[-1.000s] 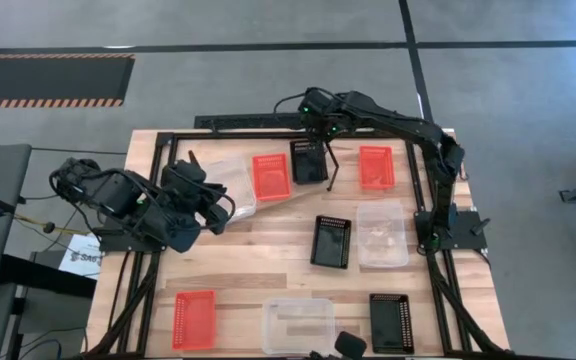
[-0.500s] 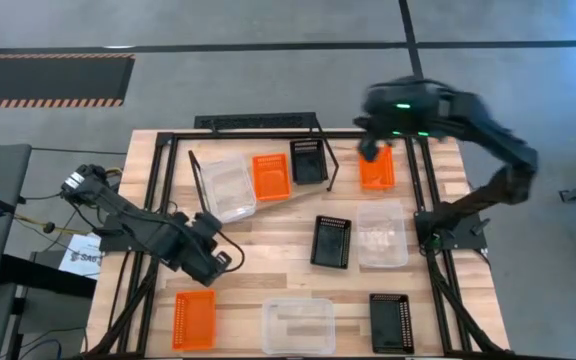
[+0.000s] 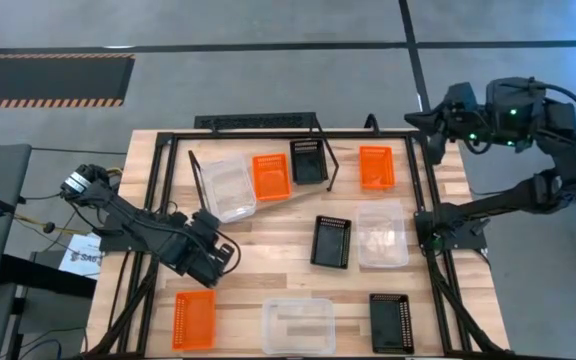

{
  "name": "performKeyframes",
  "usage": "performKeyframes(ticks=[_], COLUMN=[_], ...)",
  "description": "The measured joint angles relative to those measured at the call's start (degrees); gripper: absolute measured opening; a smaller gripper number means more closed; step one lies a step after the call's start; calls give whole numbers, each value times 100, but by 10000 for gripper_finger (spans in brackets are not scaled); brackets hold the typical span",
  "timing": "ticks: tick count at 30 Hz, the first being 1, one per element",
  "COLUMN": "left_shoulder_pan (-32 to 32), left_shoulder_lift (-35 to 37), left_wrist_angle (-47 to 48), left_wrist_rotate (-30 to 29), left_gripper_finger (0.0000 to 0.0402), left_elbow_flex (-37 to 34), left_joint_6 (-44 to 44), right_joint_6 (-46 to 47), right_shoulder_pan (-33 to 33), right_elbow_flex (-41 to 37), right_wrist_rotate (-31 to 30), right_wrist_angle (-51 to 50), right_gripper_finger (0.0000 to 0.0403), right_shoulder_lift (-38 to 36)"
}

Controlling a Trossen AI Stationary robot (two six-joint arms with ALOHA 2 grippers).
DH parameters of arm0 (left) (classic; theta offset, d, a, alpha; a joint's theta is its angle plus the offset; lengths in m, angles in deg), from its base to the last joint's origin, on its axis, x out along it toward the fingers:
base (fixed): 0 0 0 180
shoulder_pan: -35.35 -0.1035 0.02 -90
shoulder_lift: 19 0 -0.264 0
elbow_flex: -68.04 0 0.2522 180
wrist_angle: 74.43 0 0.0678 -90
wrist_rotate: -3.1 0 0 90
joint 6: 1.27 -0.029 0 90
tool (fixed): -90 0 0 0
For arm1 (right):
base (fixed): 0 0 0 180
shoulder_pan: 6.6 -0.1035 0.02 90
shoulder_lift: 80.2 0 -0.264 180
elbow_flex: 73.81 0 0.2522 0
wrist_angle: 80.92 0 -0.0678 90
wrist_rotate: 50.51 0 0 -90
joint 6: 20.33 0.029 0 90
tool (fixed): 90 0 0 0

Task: Stack baskets on shelf by color
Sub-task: Adjust the shelf

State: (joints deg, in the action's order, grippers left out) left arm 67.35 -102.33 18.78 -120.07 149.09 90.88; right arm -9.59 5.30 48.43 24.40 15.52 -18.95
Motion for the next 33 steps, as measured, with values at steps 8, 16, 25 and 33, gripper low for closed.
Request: performKeyframes(ticks=[8, 16, 25, 33], left_shoulder_pan=[-50, -191, -608, -968], left_shoulder_lift=[2, 119, 627, 1269], left_wrist_angle=[1086, 1046, 1058, 1064], left_wrist_rotate=[-372, -537, -520, -673], left_gripper_finger=[0, 0, 0, 0], left_elbow_flex=[-8, -11, -472, -1032], left_joint_6=[674, 355, 303, 364], right_joint_6=[-7, -161, -174, -70], right_shoulder_pan=[-72, -63, -85, -379], right_elbow_flex=[0, -1, -2, -2], right_wrist_rotate=[2, 4, 4, 4], right_wrist_angle=[-16, -59, -65, -49], right_gripper_finger=[2, 3, 3, 3], right_shoulder_lift=[191, 563, 837, 844])
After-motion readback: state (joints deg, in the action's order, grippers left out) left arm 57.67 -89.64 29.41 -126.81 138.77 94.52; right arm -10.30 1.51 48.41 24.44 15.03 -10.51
